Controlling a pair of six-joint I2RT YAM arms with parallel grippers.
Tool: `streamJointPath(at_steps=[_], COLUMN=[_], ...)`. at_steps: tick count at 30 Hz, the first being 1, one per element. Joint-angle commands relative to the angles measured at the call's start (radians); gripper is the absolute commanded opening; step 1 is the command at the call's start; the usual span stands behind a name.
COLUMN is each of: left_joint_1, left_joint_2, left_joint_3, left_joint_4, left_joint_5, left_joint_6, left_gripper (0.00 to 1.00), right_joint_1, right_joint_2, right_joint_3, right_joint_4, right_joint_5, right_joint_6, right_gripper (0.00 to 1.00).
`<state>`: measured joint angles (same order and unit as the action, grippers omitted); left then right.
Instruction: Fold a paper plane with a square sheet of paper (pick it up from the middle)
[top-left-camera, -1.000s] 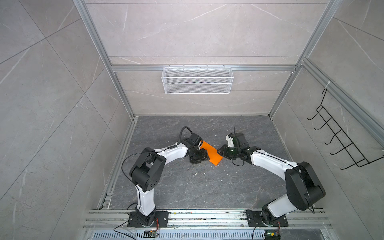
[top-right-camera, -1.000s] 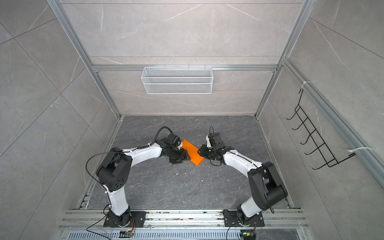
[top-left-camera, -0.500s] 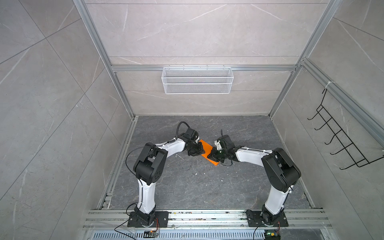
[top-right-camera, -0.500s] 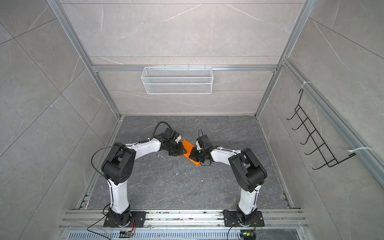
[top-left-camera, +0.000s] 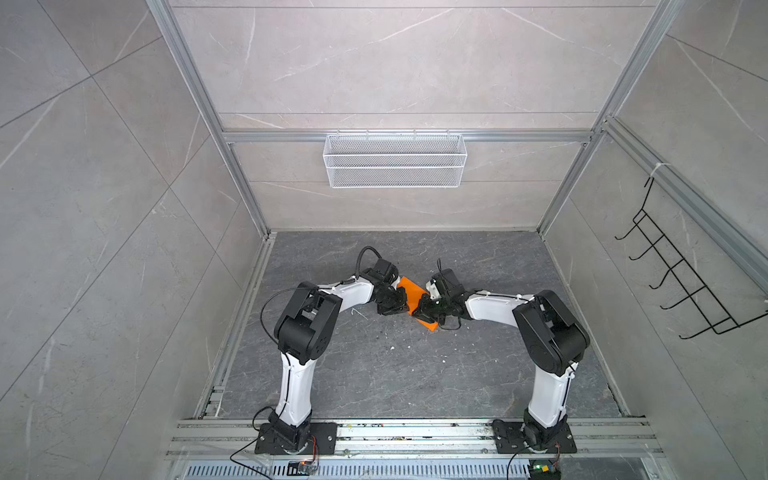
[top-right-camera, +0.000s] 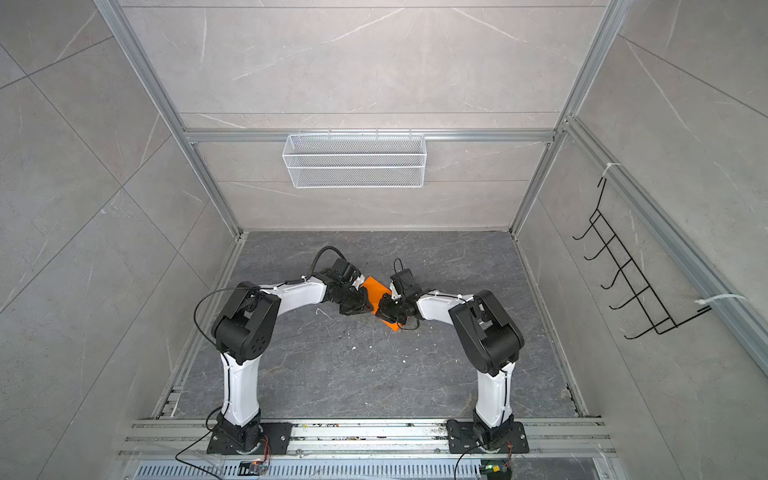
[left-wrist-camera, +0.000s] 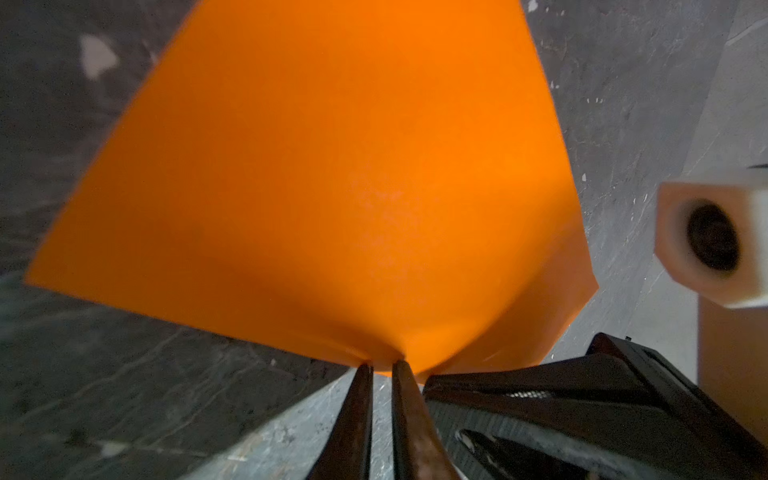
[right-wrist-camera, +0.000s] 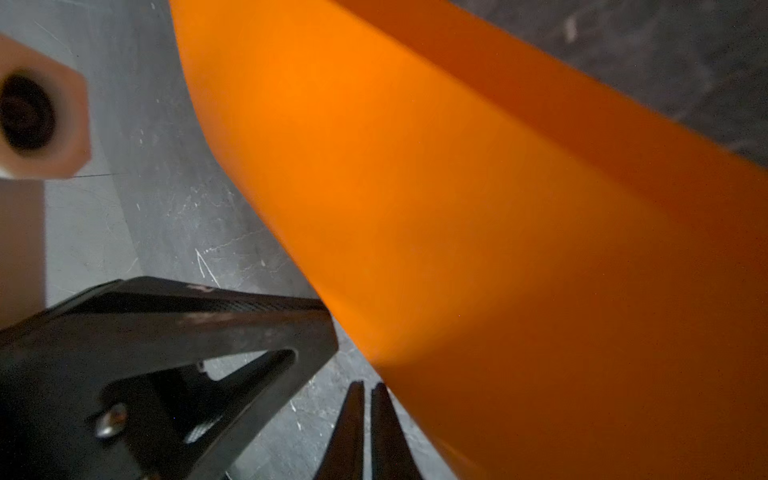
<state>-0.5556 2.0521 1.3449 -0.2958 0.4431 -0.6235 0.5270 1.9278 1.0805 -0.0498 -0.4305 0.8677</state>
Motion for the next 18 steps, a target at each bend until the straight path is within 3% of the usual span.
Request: streamJointPath(at_steps=[1, 18], left_joint_1=[0.003, 0.003], left_joint_2=[0.005, 0.037], left_joint_3=[0.040, 0.052], left_joint_4=[-0.024, 0.007], left_joint_5=[-0.008, 0.010], left_joint_6=[0.009, -0.008], left_gripper=[0.14, 0.12], right_joint_1=[0.003, 0.002], right_joint_2=[0.028, 0.032], right_joint_3=[0.030, 0.031], right_joint_4=[-0.047, -0.056], right_joint_5=[0.025, 0.031], right_joint_6=[-0.020, -0.030], right_gripper=[0.10, 0.10])
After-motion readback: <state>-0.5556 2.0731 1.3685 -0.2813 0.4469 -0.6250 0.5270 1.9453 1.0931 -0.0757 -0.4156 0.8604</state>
